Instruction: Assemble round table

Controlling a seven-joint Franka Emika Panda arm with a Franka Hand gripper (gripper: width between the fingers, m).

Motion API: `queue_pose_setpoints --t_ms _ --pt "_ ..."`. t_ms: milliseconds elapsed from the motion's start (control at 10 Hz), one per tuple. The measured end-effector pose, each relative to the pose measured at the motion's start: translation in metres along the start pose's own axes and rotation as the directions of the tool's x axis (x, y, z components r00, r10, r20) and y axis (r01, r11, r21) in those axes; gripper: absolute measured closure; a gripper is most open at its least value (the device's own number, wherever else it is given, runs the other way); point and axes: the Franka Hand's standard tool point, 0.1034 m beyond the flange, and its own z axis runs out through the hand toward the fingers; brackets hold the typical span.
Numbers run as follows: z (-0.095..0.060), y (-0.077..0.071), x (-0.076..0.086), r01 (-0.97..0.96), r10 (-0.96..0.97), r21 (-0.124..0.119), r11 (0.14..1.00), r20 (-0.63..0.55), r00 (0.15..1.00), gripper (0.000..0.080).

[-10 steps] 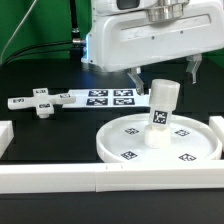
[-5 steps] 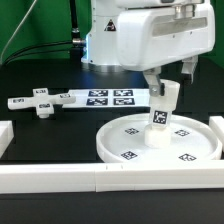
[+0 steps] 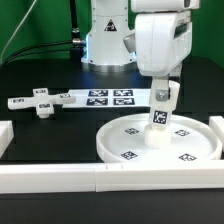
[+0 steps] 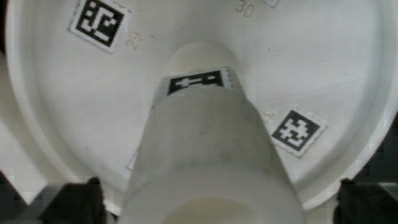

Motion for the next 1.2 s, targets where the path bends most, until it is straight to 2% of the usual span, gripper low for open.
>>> queue_pose_setpoints --t_ms 100,200,300,400,800,900,1000,1200 --pt "0.000 0.000 -0.001 0.035 -0.035 0.001 0.999 0.000 0.999 0.0151" --pt "0.000 0.000 -0.001 0.034 -0.034 0.001 0.999 0.000 0.999 0.0275" --pt "0.000 0.000 -0.001 0.033 -0.033 0.001 0.999 0.000 0.999 0.0275" --pt "0.000 0.000 -0.001 0.033 -0.033 0.001 0.999 0.000 0.999 0.0396" --pt "0.000 0.000 -0.001 0.025 -0.025 0.001 1.000 0.000 1.000 0.0393" --pt "0.000 0.000 -0.003 -0.005 0.005 0.013 1.000 0.005 1.000 0.0393" --pt "-0.001 0.000 -0.008 -0.059 0.058 0.047 0.997 0.020 0.998 0.0393" --pt "-0.003 0.001 -0.013 -0.263 0.262 0.090 0.961 0.025 0.965 0.0392"
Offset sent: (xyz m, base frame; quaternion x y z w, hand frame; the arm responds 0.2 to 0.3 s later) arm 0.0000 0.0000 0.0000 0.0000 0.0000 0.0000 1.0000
